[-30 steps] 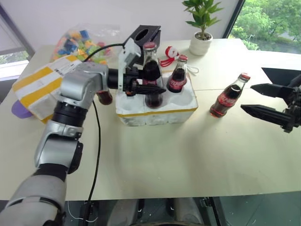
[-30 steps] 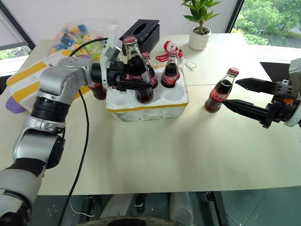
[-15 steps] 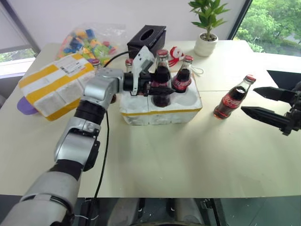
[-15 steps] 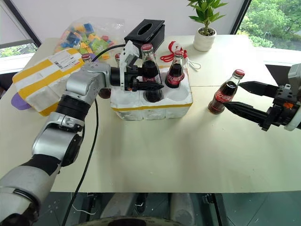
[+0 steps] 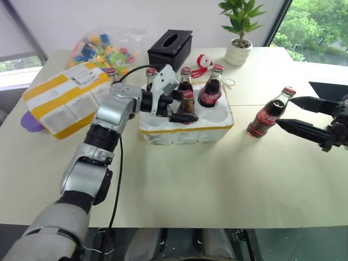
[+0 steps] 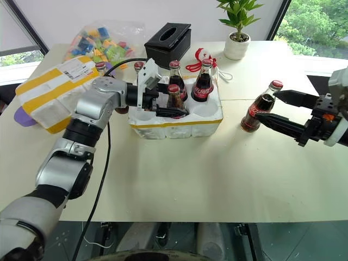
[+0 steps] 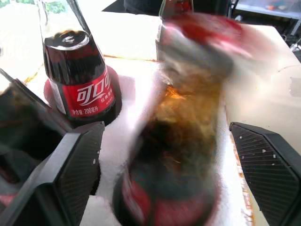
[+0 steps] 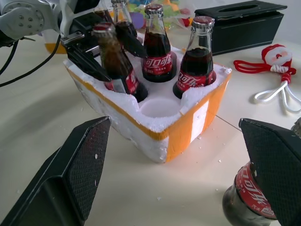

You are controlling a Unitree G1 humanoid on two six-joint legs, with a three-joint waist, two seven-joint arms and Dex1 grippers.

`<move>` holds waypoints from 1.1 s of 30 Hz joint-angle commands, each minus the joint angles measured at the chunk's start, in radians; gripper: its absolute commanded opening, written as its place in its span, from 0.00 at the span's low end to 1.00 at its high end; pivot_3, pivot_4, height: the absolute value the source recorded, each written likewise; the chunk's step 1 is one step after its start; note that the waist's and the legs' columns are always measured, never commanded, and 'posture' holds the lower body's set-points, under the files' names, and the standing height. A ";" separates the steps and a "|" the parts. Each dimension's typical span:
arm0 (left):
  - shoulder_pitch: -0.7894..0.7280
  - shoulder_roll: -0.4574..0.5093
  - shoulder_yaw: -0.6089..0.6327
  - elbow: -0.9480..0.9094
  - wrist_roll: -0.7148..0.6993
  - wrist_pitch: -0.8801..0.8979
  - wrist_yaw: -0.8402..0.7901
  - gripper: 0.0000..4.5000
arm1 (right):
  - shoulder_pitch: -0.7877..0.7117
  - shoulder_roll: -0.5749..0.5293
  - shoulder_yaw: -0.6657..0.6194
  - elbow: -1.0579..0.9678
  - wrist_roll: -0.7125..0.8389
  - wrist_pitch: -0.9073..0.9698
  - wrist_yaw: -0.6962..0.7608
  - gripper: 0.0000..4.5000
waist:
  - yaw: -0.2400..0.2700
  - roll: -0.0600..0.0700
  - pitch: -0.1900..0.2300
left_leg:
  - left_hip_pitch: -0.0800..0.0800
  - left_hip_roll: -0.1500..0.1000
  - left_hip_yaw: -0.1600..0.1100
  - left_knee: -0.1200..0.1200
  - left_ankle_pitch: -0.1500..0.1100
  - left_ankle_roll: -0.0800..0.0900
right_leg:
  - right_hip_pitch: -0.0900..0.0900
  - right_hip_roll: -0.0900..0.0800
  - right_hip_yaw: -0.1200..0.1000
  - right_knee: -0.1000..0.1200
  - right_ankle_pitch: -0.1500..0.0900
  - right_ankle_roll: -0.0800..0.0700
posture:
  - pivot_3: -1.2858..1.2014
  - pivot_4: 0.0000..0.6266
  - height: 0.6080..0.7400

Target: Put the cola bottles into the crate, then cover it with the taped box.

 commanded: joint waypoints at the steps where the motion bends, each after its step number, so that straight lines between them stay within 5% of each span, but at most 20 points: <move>1: 0.002 0.094 0.122 -0.182 -0.111 0.145 0.002 0.99 | -0.031 -0.011 0.009 0.011 -0.009 -0.032 0.008 1.00 | -0.003 0.000 0.000 | 0.000 0.000 0.000 0.000 0.000 0.000 | 0.000 0.000 0.000 0.000 0.000 0.000 | 0.52 0.24 0.94; 11: 0.261 0.460 0.382 -0.475 -0.194 0.270 0.072 0.99 | -0.068 -0.011 0.070 0.055 -0.041 -0.071 0.037 1.00 | -0.023 0.001 0.000 | 0.001 0.000 -0.001 0.002 0.000 0.000 | 0.001 0.000 0.000 0.001 0.000 0.000 | 0.52 0.24 0.94; 15: 0.417 0.513 0.473 -0.541 -0.172 0.293 0.181 0.99 | -0.070 -0.012 0.076 0.066 -0.048 -0.078 0.050 1.00 | -0.022 0.001 -0.001 | 0.001 0.000 -0.001 0.002 -0.001 0.001 | 0.001 0.000 0.000 0.002 0.000 0.000 | 0.52 0.24 0.94; 21: 0.505 0.481 0.488 -0.555 -0.160 0.309 0.333 0.99 | -0.077 -0.014 0.085 0.073 -0.053 -0.080 0.055 1.00 | -0.010 0.001 -0.001 | 0.001 0.000 -0.001 0.003 -0.001 0.001 | 0.002 0.000 0.000 0.001 0.000 0.000 | 0.52 0.24 0.94; 33: 0.381 0.292 0.401 -0.282 -0.104 0.206 0.502 0.99 | -0.055 -0.013 0.050 0.040 -0.036 -0.058 0.037 1.00 | 0.004 0.000 -0.001 | 0.001 0.000 -0.001 0.004 -0.001 0.001 | 0.002 0.000 0.000 0.002 0.000 0.000 | 0.52 0.24 0.94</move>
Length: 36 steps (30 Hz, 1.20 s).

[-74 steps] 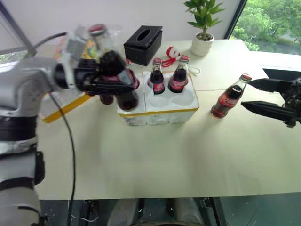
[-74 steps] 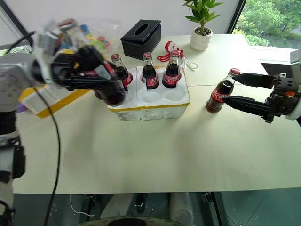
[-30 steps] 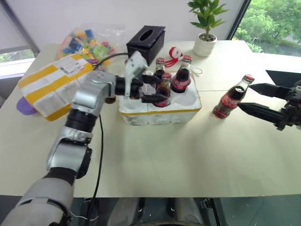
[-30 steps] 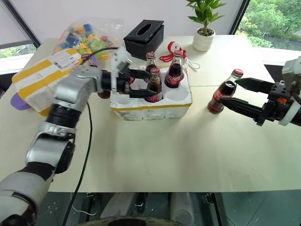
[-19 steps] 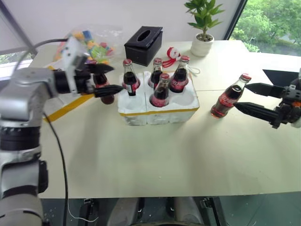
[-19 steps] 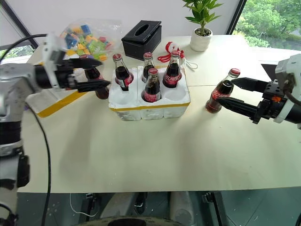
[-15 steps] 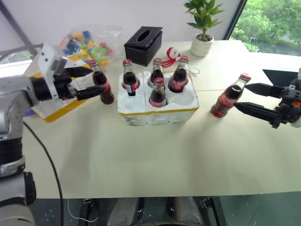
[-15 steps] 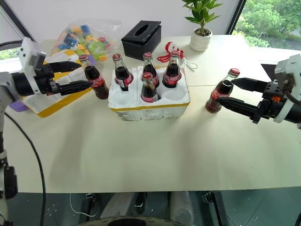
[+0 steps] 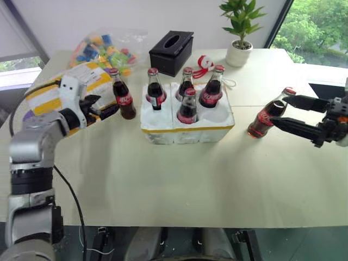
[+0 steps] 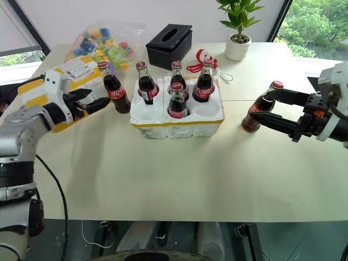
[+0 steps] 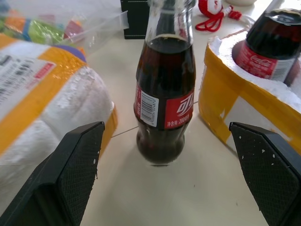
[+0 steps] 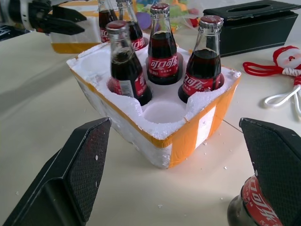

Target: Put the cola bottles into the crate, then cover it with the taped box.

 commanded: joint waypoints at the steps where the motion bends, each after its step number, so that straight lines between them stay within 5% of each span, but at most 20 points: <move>1: -0.062 -0.010 -0.008 0.075 0.011 -0.070 -0.011 0.99 | 0.002 -0.011 -0.053 -0.031 0.016 0.005 -0.003 1.00 | 0.000 0.000 0.000 | 0.000 0.000 0.000 0.000 0.000 0.000 | 0.000 0.000 0.000 0.000 0.000 0.000 | 0.52 0.24 0.94; 20: -0.417 -0.146 -0.140 0.805 0.203 -0.499 -0.088 0.99 | 0.010 0.007 -0.060 -0.061 0.041 0.012 -0.038 1.00 | -0.002 -0.001 0.000 | 0.000 -0.001 0.000 0.000 0.000 0.000 | -0.001 -0.001 0.000 0.002 0.000 0.000 | 0.52 0.24 0.94; 22: -0.425 -0.148 -0.134 0.822 0.201 -0.512 -0.106 0.94 | 0.015 0.009 -0.067 -0.067 0.046 0.015 -0.042 1.00 | -0.002 -0.001 0.000 | 0.000 -0.001 0.000 0.000 0.000 0.000 | -0.001 -0.001 0.000 0.002 0.000 0.000 | 0.52 0.24 0.94; 26: -0.430 -0.123 -0.138 0.814 0.205 -0.505 -0.148 0.62 | 0.024 0.011 -0.079 -0.077 0.052 0.022 -0.048 1.00 | -0.001 -0.001 0.000 | 0.000 -0.001 0.000 0.000 0.000 0.000 | -0.001 -0.001 0.000 0.002 0.000 0.000 | 0.52 0.24 0.94; 30: -0.451 -0.075 -0.133 0.786 0.200 -0.477 -0.196 0.63 | 0.027 0.012 -0.081 -0.081 0.056 0.027 -0.057 1.00 | -0.003 -0.003 0.001 | -0.001 -0.001 0.000 0.001 0.000 0.000 | -0.002 -0.001 0.000 0.003 0.000 0.000 | 0.52 0.24 0.94; 36: -0.486 0.057 -0.099 0.541 0.045 -0.216 -0.484 0.63 | 0.040 0.013 -0.089 -0.088 0.063 0.032 -0.065 1.00 | -0.005 -0.009 0.005 | -0.015 -0.001 0.000 0.005 0.003 -0.004 | -0.016 0.000 0.000 0.009 0.000 0.000 | 0.52 0.24 0.94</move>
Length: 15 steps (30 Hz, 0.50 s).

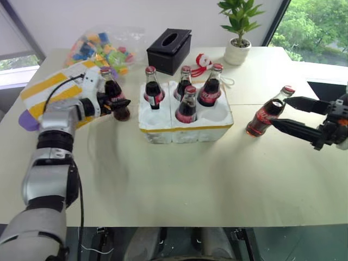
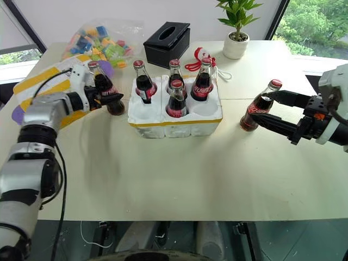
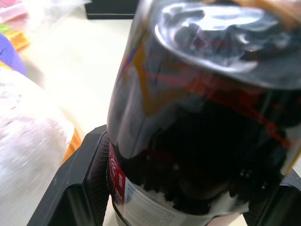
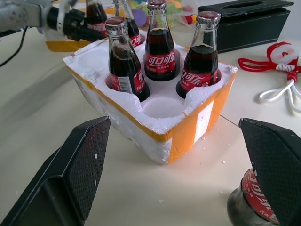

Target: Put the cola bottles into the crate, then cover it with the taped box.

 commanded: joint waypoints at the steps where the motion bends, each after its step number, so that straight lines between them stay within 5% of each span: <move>1: -0.085 0.092 0.056 -0.225 -0.130 0.132 -0.175 0.63 | 0.002 0.003 -0.043 -0.026 0.017 -0.003 -0.003 1.00 | 0.002 -0.001 0.000 | -0.001 0.000 0.000 0.000 0.001 -0.002 | -0.001 0.000 0.000 0.000 0.000 0.000 | 0.52 0.24 0.94; 7: -0.104 0.209 0.031 -0.509 -0.316 0.392 -0.419 0.63 | 0.004 0.008 -0.034 -0.019 0.014 -0.009 -0.008 1.00 | 0.002 -0.001 0.000 | -0.001 -0.001 0.000 0.000 0.001 -0.001 | 0.001 -0.001 0.000 -0.002 0.000 0.000 | 0.52 0.24 0.94; 15: -0.075 0.107 -0.041 -0.597 -0.301 0.362 -0.361 0.63 | 0.008 0.019 -0.035 -0.031 0.017 -0.007 -0.022 1.00 | 0.002 -0.001 0.000 | 0.002 -0.001 0.000 0.001 0.000 0.001 | 0.003 0.000 0.000 0.000 0.000 0.000 | 0.52 0.24 0.94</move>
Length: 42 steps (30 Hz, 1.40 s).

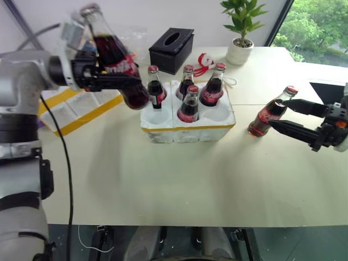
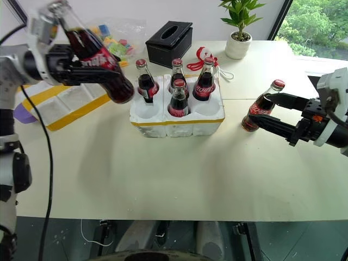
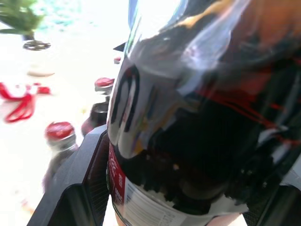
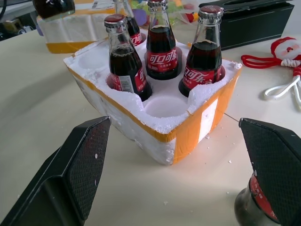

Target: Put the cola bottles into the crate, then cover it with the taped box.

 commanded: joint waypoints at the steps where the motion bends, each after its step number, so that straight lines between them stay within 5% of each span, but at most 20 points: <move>1: -0.006 -0.033 -0.015 -0.023 0.020 -0.063 0.026 0.63 | 0.000 -0.002 -0.041 -0.031 0.012 -0.007 -0.004 1.00 | 0.000 0.000 0.000 | 0.000 0.000 0.000 0.000 0.000 0.000 | 0.000 0.000 0.000 0.000 0.000 0.000 | 0.52 0.24 0.94; 14: 0.060 -0.153 -0.155 0.075 0.218 -0.364 0.077 0.63 | 0.066 0.014 -0.112 -0.081 0.036 0.011 -0.038 1.00 | 0.001 0.000 0.000 | -0.001 0.000 0.000 0.000 0.001 -0.002 | -0.001 0.000 0.000 0.000 0.000 0.000 | 0.52 0.24 0.94; 20: 0.087 -0.185 -0.151 0.077 0.217 -0.333 0.100 0.63 | 0.070 0.017 -0.108 -0.085 0.040 0.007 -0.049 1.00 | 0.001 0.000 0.000 | -0.001 0.000 0.000 0.000 0.001 -0.001 | -0.001 0.000 0.000 0.000 0.000 0.000 | 0.52 0.24 0.94; 23: 0.092 -0.195 -0.150 0.100 0.228 -0.336 0.118 0.95 | 0.066 0.014 -0.098 -0.080 0.037 0.001 -0.048 1.00 | 0.001 0.000 0.000 | -0.001 0.000 0.000 0.000 0.001 -0.001 | -0.001 0.000 0.000 0.000 0.000 0.000 | 0.52 0.24 0.94; 27: 0.098 -0.185 -0.140 0.085 0.220 -0.321 0.121 0.99 | 0.057 0.010 -0.086 -0.069 0.025 -0.008 -0.047 1.00 | 0.001 0.000 0.000 | -0.001 0.000 0.000 0.000 0.001 -0.001 | 0.000 0.000 0.000 0.000 0.000 0.000 | 0.52 0.24 0.94; 33: 0.111 -0.109 -0.074 -0.022 0.152 -0.214 0.104 0.99 | 0.076 0.012 -0.094 -0.055 -0.021 -0.021 -0.062 1.00 | -0.001 0.000 0.000 | 0.000 0.000 0.000 0.000 0.001 -0.001 | -0.001 0.000 0.000 0.000 0.000 0.000 | 0.52 0.24 0.94; 42: 0.220 0.186 0.100 -0.262 -0.049 0.009 -0.005 0.99 | 0.276 0.088 -0.226 -0.100 -0.090 -0.025 -0.079 1.00 | 0.001 0.001 -0.001 | 0.001 0.000 0.000 0.000 0.000 -0.001 | 0.000 0.000 0.000 0.000 0.000 0.000 | 0.52 0.24 0.94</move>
